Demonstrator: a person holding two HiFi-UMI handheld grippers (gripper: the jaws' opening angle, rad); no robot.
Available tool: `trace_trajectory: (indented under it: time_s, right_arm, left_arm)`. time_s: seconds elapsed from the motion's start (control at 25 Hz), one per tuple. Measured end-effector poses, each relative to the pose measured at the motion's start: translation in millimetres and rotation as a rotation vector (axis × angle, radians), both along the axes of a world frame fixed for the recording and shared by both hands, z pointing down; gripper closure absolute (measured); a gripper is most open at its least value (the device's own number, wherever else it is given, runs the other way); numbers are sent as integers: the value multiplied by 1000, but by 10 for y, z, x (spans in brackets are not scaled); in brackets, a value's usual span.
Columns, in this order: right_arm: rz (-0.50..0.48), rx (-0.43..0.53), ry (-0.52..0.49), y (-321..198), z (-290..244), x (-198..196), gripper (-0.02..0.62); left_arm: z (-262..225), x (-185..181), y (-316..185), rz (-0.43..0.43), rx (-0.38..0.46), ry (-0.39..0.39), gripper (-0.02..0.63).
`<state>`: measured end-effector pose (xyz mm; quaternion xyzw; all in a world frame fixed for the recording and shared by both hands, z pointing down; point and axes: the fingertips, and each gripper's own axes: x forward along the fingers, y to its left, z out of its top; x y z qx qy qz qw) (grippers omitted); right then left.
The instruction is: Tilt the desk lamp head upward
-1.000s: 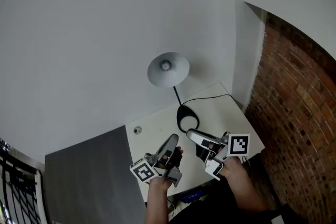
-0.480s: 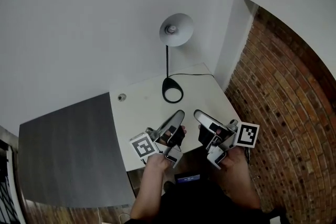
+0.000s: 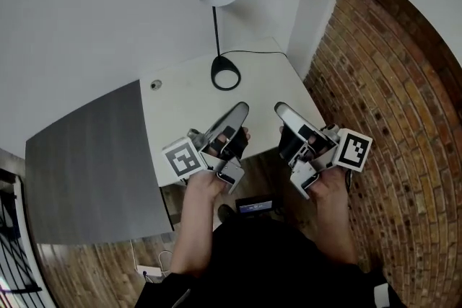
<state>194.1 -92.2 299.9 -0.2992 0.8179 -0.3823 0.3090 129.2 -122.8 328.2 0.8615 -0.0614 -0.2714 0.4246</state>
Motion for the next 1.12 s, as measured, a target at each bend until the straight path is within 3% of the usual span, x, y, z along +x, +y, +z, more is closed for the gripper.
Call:
trace_trajectory:
  time_s: [0.48, 0.84, 1.12]
  right_arm:
    - [-2, -12, -103, 595, 241, 483, 440]
    - [-59, 7, -147, 892, 341, 464, 440]
    - [-63, 63, -125, 1042, 264, 385, 471]
  left_arm:
    - [151, 447, 642, -7, -6, -100, 592]
    - [275, 457, 990, -46, -14, -135, 594]
    - [211, 432, 1140, -43, -26, -94, 594]
